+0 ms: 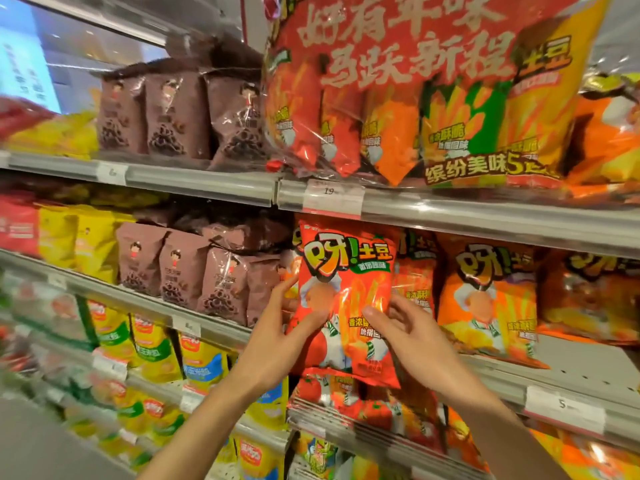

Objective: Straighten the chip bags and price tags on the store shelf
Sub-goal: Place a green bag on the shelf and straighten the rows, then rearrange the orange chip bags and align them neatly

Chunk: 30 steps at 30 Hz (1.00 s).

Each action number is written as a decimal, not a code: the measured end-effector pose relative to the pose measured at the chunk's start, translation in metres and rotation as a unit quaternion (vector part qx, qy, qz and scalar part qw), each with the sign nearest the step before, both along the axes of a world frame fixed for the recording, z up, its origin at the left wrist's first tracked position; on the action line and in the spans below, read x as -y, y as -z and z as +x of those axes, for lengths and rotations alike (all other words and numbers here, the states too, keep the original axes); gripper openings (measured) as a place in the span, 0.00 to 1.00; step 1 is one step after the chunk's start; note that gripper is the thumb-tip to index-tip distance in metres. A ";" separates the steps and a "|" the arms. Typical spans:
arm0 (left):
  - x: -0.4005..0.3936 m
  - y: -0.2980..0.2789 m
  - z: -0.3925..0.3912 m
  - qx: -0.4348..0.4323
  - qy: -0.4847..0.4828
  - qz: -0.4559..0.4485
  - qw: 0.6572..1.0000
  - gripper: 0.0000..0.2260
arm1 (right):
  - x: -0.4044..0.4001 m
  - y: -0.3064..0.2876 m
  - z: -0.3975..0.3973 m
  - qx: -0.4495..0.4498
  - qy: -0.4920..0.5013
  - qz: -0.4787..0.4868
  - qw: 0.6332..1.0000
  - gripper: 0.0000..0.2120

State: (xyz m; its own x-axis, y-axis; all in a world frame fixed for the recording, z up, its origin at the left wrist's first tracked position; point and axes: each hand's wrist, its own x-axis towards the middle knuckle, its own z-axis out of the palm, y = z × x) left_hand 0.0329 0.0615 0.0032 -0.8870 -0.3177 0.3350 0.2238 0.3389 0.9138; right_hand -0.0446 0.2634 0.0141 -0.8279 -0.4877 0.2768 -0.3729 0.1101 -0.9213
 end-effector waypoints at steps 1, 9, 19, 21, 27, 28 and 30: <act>0.007 0.000 -0.002 -0.002 -0.005 0.001 1.000 0.31 | 0.007 0.000 -0.004 -0.002 -0.005 0.000 1.000 0.18; 0.060 -0.001 -0.009 -0.017 0.024 0.037 0.999 0.17 | 0.065 0.007 -0.009 -0.002 -0.004 0.008 1.000 0.18; 0.163 0.012 -0.023 0.005 0.093 0.061 0.994 0.32 | 0.149 0.017 -0.001 -0.006 0.063 0.024 0.998 0.17; 0.172 0.014 -0.024 0.010 0.098 0.061 0.993 0.34 | 0.158 0.017 0.006 0.000 0.064 0.033 0.997 0.17; 0.179 0.012 -0.028 -0.030 0.113 0.050 0.992 0.25 | 0.133 -0.004 -0.002 -0.055 0.267 0.036 0.962 0.30; 0.180 0.010 -0.028 -0.031 0.117 0.052 0.991 0.25 | 0.124 -0.009 -0.007 -0.074 0.319 0.059 0.943 0.30; 0.181 0.009 -0.027 -0.032 0.122 0.054 0.991 0.25 | 0.116 -0.012 -0.019 -0.094 0.367 0.134 0.916 0.29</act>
